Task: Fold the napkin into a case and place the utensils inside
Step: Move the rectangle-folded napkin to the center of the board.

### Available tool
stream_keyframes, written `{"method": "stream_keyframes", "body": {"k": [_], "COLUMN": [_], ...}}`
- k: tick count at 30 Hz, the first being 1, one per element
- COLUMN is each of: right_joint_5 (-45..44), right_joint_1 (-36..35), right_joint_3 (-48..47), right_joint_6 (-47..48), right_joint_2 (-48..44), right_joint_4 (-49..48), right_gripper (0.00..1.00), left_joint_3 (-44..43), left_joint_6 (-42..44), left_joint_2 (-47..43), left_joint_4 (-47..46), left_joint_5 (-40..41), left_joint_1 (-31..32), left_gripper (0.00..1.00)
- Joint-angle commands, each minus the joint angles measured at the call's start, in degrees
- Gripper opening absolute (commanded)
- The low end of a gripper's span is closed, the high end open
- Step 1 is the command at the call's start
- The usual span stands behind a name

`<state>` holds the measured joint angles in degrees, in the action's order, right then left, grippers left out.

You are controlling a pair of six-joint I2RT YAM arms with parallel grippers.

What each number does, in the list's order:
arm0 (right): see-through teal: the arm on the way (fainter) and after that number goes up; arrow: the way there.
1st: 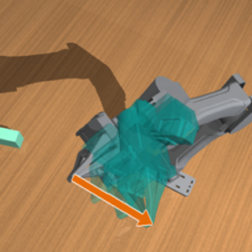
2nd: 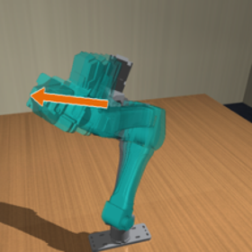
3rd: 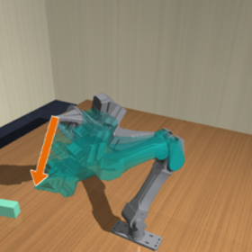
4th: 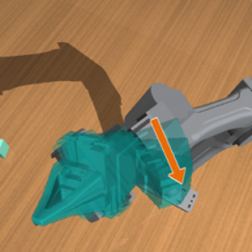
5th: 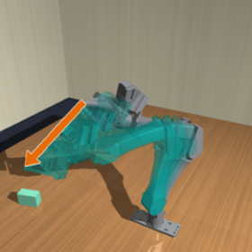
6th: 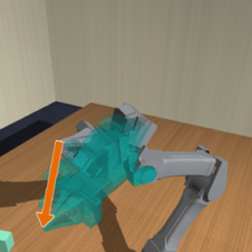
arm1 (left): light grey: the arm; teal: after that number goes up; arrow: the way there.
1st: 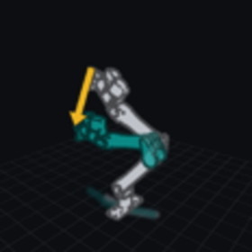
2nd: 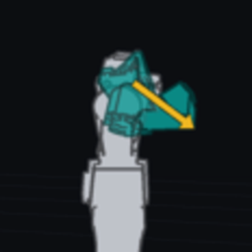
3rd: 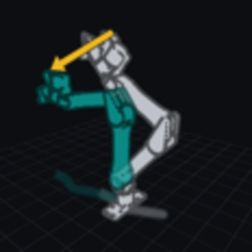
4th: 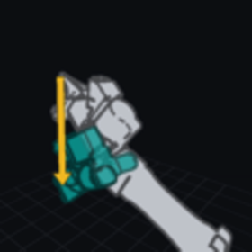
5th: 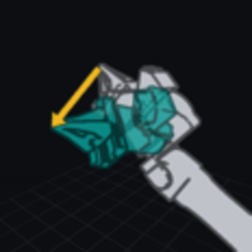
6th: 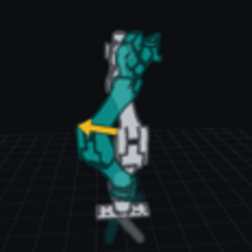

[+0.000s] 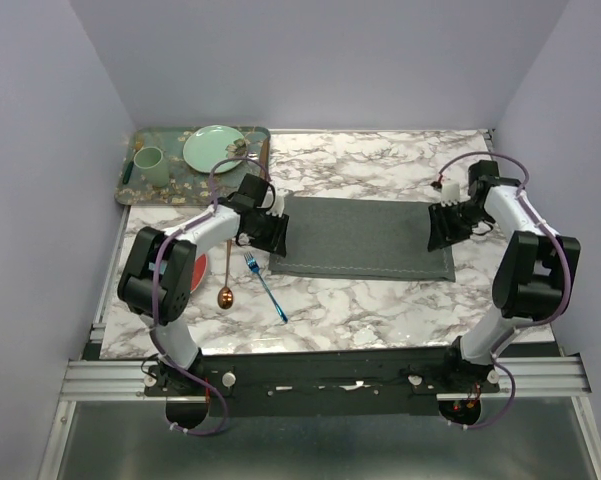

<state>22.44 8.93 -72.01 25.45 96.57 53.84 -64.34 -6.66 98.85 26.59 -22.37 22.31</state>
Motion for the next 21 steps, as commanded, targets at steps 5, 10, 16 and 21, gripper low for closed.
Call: {"method": "stream_keyframes", "body": {"k": [5, 10, 16, 21], "right_joint_5": [-2.91, -12.32, -16.11, -14.89], "right_joint_1": [-1.72, -1.63, -1.55, -1.46], "right_joint_3": [3.27, 7.40, 13.20, 15.23], "right_joint_6": [-0.84, 1.61, 4.16, 4.61], "right_joint_2": [7.57, 7.05, 3.36, 0.90], "right_joint_4": [-3.13, -4.98, -5.33, -5.24], "right_gripper": [0.44, 0.42, 0.41, 0.41], "left_joint_3": [-0.97, 1.05, 3.78, 4.75], "left_joint_6": [3.14, 4.54, 6.30, 9.03], "left_joint_2": [6.35, 6.89, 4.34, 2.67], "left_joint_4": [0.30, 2.15, 5.05, 5.41], "left_joint_5": [0.65, 3.21, 5.05, 4.88], "left_joint_1": [4.67, 6.35, 6.44, 6.70], "left_gripper": [0.36, 0.28, 0.22, 0.24]}}
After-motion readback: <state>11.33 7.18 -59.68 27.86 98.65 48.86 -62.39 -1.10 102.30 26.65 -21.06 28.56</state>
